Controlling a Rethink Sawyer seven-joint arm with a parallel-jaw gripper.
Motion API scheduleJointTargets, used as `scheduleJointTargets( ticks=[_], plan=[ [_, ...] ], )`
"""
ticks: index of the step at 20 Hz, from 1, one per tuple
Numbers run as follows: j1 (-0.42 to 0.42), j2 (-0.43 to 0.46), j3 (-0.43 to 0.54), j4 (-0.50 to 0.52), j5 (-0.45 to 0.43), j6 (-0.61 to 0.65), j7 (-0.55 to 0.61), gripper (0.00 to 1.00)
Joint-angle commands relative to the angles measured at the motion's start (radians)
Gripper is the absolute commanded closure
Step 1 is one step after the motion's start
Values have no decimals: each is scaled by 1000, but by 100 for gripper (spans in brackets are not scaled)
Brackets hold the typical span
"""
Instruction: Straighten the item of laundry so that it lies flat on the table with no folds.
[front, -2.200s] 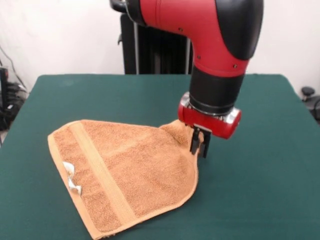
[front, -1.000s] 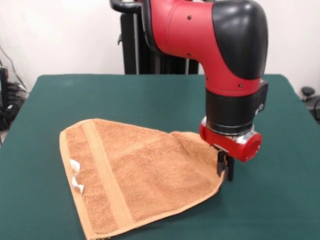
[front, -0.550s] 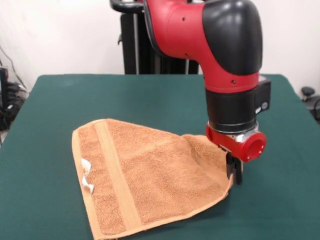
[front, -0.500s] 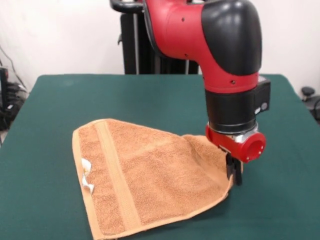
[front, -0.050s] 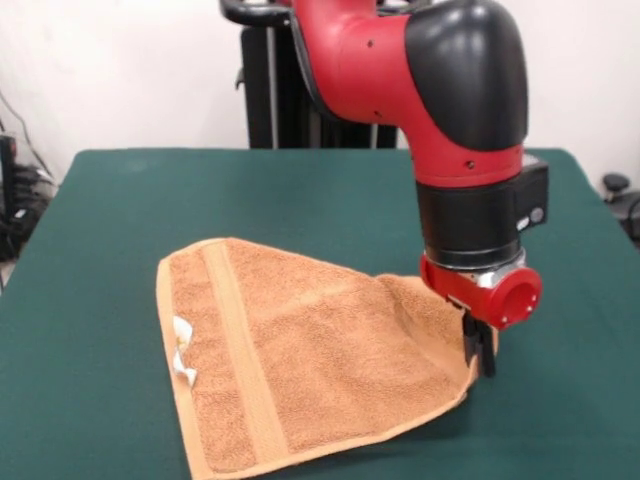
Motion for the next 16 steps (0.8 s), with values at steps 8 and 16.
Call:
scheduleJointTargets(
  ticks=[8, 16],
  plan=[
    [137, 39, -45, 14, 46, 100, 302, 0],
    [129, 23, -34, 46, 47, 120, 294, 0]
  ],
)
